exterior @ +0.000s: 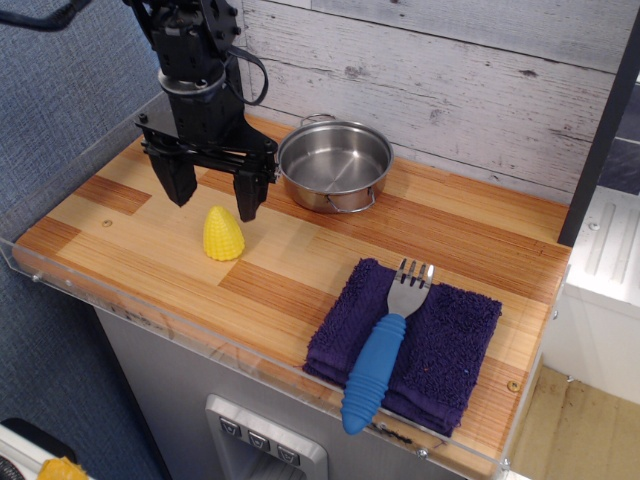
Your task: Move the potato to the back of the counter inside of the pot.
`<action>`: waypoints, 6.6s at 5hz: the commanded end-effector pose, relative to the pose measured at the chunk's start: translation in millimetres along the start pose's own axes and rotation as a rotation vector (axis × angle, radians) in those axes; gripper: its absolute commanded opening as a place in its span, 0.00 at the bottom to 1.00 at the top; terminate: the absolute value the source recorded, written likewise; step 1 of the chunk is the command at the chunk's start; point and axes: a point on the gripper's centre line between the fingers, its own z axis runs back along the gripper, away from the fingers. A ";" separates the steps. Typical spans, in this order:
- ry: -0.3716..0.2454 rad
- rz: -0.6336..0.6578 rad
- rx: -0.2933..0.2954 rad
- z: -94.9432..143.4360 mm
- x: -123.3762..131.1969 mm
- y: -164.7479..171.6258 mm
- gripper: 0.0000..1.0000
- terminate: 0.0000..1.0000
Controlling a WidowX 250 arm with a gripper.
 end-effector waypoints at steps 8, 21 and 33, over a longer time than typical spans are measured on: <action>-0.137 -0.010 0.046 34.6 20.7 -6.7 0.00 0.00; -0.308 0.048 -0.095 106.9 80.3 -48.8 1.00 0.00; -0.124 -0.100 -0.184 143.5 21.6 -42.4 1.00 0.00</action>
